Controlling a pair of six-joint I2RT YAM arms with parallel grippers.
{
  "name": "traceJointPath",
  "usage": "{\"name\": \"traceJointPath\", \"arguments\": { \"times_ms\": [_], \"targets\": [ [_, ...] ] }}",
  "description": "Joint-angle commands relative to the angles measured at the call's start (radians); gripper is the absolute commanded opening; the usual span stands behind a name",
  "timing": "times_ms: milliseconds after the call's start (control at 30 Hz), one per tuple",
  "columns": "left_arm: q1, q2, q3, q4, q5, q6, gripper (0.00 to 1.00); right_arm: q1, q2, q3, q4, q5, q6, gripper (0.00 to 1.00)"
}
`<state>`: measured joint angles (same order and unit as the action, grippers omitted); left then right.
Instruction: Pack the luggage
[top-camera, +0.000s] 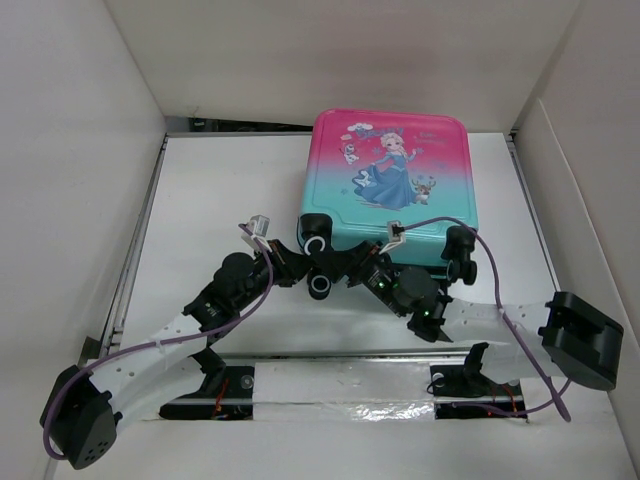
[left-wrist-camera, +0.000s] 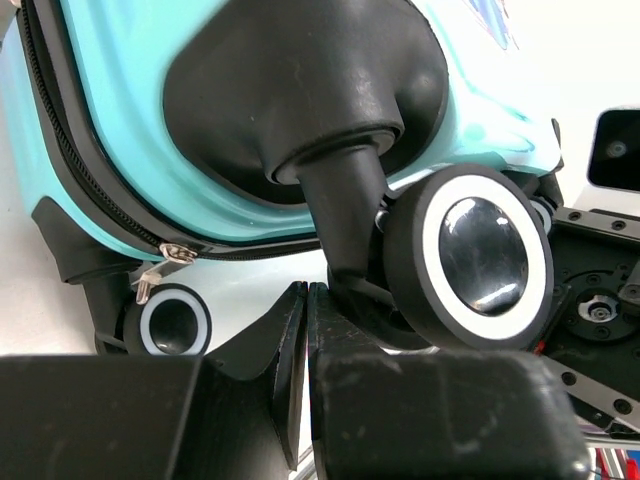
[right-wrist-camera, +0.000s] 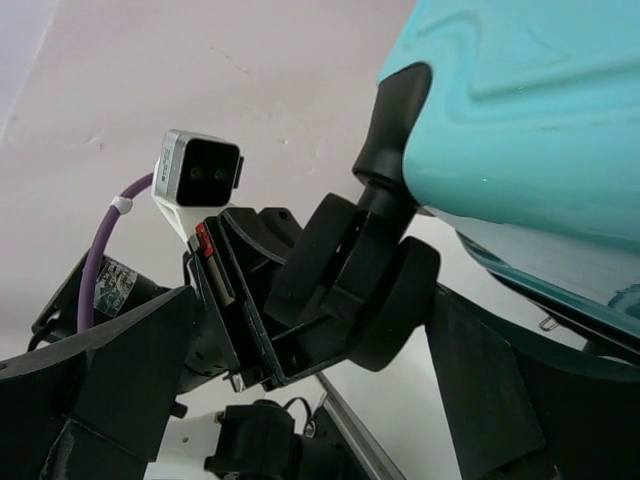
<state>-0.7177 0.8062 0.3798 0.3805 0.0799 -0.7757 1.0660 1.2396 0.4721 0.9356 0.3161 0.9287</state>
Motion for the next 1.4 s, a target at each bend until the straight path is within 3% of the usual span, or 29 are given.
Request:
{"name": "traceJointPath", "arguments": {
  "times_ms": [0,200,367,533,767,1233,1367],
  "targets": [
    [0.003,-0.01,-0.009,0.098,0.026,-0.005,0.01,-0.028,0.035,0.054,0.035,-0.029,0.015,1.0],
    [0.003,-0.012,-0.018,0.103,0.026,-0.005,0.01,-0.038,0.092,0.072,0.039,-0.038,0.038,1.0],
    [0.003,-0.019,-0.03,0.101,0.02,0.003,0.01,-0.058,0.116,0.086,0.034,-0.032,0.044,0.91],
    [0.003,-0.033,-0.038,0.064,-0.029,0.036,0.0,-0.069,0.113,0.092,0.016,-0.038,0.036,0.91],
    [0.003,-0.065,-0.042,0.05,-0.103,0.059,0.0,-0.087,0.035,0.137,-0.196,-0.04,0.01,0.91],
    [0.003,-0.084,-0.076,0.08,-0.114,0.059,0.0,-0.106,0.063,0.201,-0.167,-0.035,0.022,0.63],
    [0.003,-0.11,-0.097,0.057,-0.158,0.078,0.0,-0.115,0.084,0.209,-0.207,-0.055,0.027,0.68]
  ]
}}
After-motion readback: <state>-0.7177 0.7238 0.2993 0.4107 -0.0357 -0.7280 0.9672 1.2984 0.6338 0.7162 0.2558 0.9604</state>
